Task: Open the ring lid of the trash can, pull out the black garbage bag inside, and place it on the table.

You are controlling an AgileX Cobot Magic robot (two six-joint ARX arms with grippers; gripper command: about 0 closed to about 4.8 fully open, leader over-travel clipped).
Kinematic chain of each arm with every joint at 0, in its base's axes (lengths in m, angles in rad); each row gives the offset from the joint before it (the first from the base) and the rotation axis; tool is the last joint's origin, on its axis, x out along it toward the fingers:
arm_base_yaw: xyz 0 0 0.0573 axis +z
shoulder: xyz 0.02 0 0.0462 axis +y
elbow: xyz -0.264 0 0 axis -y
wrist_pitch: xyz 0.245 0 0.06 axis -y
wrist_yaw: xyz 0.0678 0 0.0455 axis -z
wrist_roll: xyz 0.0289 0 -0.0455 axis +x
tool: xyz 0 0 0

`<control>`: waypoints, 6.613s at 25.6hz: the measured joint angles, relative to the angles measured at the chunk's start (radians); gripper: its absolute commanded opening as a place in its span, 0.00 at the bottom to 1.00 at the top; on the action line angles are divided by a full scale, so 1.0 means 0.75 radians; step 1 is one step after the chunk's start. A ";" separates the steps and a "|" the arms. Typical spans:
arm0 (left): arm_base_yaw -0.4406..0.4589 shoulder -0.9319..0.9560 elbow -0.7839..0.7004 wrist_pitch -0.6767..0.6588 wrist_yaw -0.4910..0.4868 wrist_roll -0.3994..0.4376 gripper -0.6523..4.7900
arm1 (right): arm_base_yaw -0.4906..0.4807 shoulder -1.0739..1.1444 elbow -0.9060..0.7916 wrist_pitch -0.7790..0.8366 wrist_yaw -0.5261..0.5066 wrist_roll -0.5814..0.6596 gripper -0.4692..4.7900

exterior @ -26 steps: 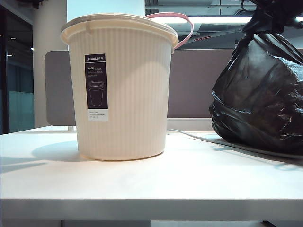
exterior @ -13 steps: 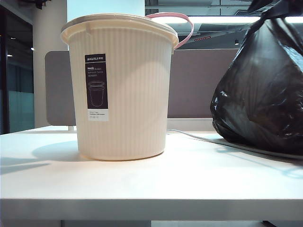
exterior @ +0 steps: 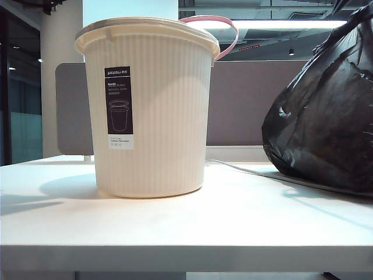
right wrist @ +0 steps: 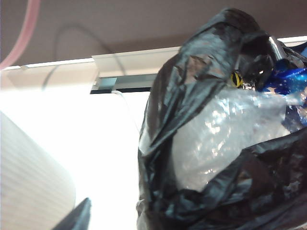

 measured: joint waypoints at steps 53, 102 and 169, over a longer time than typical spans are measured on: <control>0.004 -1.467 0.001 -1.092 -0.699 0.487 0.61 | 0.122 -1.568 -0.838 -0.018 -0.033 0.060 0.47; 0.004 -1.473 -1.164 -0.168 -0.984 0.488 0.15 | 0.118 -1.635 -1.683 0.820 0.180 0.013 0.08; 0.004 -1.473 -1.177 -0.522 -0.986 0.689 0.16 | 0.118 -1.635 -1.683 0.446 0.211 -0.250 0.08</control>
